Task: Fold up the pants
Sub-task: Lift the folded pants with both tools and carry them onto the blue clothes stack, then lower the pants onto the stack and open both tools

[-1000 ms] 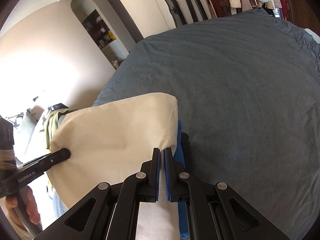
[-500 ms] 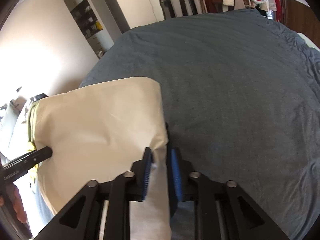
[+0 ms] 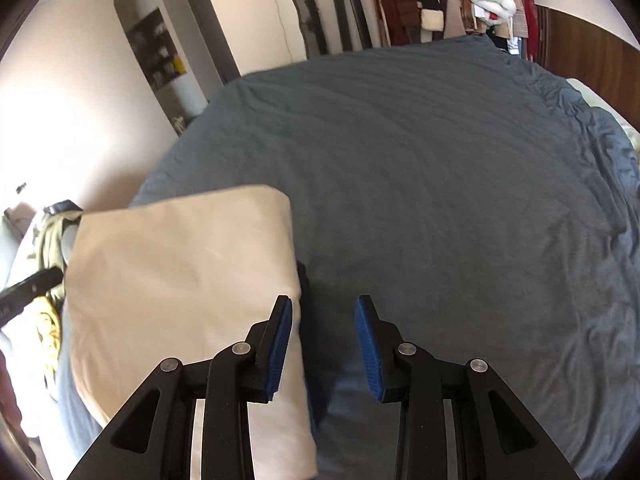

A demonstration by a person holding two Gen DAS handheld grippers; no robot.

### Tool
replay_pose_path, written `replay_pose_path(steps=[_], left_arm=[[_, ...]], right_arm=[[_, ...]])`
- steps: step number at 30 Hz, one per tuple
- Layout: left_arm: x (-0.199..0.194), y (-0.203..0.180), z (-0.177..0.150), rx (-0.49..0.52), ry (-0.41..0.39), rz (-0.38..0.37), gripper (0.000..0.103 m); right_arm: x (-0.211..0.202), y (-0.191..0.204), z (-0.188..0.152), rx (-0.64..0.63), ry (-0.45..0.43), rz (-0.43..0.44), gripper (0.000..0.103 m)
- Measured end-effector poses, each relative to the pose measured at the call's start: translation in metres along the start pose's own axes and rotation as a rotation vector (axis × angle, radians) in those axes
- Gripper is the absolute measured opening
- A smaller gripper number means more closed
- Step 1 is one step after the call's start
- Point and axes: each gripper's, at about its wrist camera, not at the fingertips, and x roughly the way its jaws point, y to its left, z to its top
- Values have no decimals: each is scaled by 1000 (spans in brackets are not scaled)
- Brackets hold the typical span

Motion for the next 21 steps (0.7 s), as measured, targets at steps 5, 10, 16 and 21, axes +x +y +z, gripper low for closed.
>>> replay_pose_path(steps=[5,10,16,21], left_arm=[[38,-2,18,-15,59,-117,43],[71,6,10,-47,120,-5,36],[67,12,5,-23,91,82,36],[38,3,8,36,17,161,36]], right_arm=[[19,-1,6,29,33,33,34],[37,-5,1,67,87,1,34],[34,4,-13,13,117,-212,34],[24,2,-17,41,129,-205,34]])
